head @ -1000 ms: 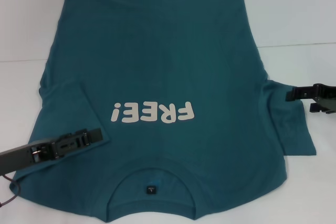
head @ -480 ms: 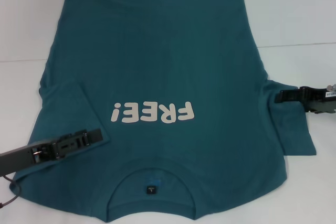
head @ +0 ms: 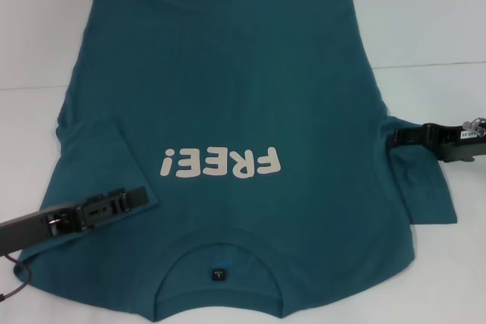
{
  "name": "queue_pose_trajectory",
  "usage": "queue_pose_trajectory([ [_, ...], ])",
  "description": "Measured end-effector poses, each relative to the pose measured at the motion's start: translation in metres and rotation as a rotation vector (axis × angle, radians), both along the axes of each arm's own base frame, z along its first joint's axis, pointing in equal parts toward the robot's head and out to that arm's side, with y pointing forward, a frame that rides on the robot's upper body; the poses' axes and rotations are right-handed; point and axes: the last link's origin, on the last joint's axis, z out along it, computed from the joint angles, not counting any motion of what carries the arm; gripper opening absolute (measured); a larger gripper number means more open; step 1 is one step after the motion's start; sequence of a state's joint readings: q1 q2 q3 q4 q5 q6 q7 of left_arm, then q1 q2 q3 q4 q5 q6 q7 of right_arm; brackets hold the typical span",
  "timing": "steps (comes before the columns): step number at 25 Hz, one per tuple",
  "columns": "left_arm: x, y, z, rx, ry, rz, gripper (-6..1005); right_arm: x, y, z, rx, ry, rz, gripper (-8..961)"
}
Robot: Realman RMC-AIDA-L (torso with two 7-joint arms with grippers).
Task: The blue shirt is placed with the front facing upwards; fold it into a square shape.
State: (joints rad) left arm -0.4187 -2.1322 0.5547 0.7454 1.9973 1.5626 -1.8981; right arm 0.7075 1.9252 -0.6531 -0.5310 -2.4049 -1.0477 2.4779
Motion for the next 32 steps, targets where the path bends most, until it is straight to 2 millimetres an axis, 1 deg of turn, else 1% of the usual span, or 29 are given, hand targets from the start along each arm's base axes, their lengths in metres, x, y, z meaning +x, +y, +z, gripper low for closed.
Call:
queue_pose_trajectory([
  [17, 0.000, 0.000, 0.000, -0.001, 0.000, -0.002, 722, 0.008, -0.015, 0.001, -0.061, 0.018, -0.004, 838],
  [26, 0.000, 0.000, 0.000, 0.000, -0.001, -0.002, 722, 0.006, -0.016, 0.001, -0.065, 0.030, 0.001, 814],
  [32, 0.001, 0.000, 0.000, -0.001, -0.005, -0.003, 722, 0.005, -0.013, 0.004, -0.067, 0.010, 0.008, 797],
])
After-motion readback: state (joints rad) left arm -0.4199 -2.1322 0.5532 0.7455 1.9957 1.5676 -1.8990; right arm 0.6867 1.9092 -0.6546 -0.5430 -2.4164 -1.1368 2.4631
